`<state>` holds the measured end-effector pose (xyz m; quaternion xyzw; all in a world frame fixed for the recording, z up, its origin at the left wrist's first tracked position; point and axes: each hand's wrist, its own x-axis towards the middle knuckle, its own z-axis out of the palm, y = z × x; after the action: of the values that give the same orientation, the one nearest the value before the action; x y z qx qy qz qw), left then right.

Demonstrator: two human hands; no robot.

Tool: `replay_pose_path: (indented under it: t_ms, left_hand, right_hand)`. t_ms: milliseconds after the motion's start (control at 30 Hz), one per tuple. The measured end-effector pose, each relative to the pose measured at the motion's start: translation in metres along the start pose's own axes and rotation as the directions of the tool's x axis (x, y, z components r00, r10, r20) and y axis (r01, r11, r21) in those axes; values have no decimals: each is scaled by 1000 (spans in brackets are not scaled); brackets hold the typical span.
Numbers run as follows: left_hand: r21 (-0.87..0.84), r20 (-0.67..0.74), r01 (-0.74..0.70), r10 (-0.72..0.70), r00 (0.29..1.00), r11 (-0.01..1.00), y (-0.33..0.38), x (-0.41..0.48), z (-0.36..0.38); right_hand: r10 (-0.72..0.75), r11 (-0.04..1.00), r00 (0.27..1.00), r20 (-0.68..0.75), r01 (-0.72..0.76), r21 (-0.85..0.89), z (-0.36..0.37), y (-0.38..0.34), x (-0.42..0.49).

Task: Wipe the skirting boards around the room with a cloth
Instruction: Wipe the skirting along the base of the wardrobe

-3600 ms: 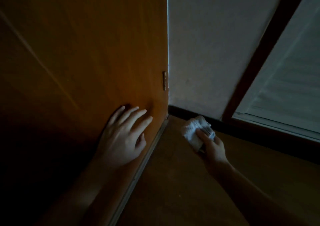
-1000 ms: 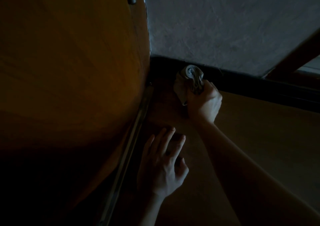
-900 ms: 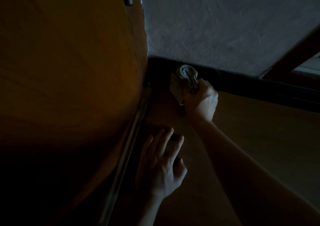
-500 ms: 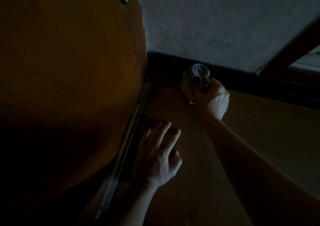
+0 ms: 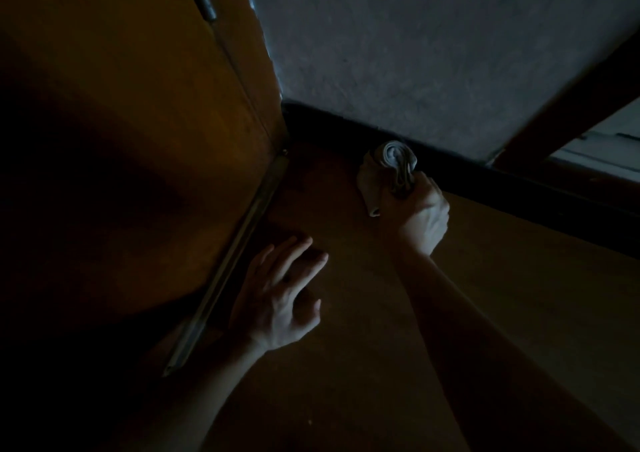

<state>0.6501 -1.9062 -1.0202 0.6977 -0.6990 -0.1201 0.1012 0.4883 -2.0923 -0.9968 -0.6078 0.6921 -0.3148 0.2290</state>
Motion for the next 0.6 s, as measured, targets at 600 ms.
replay_pose_path:
  t_ms: [600]
  left_hand:
    - [49, -49, -41, 43, 998, 998, -3, 1, 7]
  right_hand:
    - [-112, 993, 988, -111, 115, 23, 25, -18, -1]
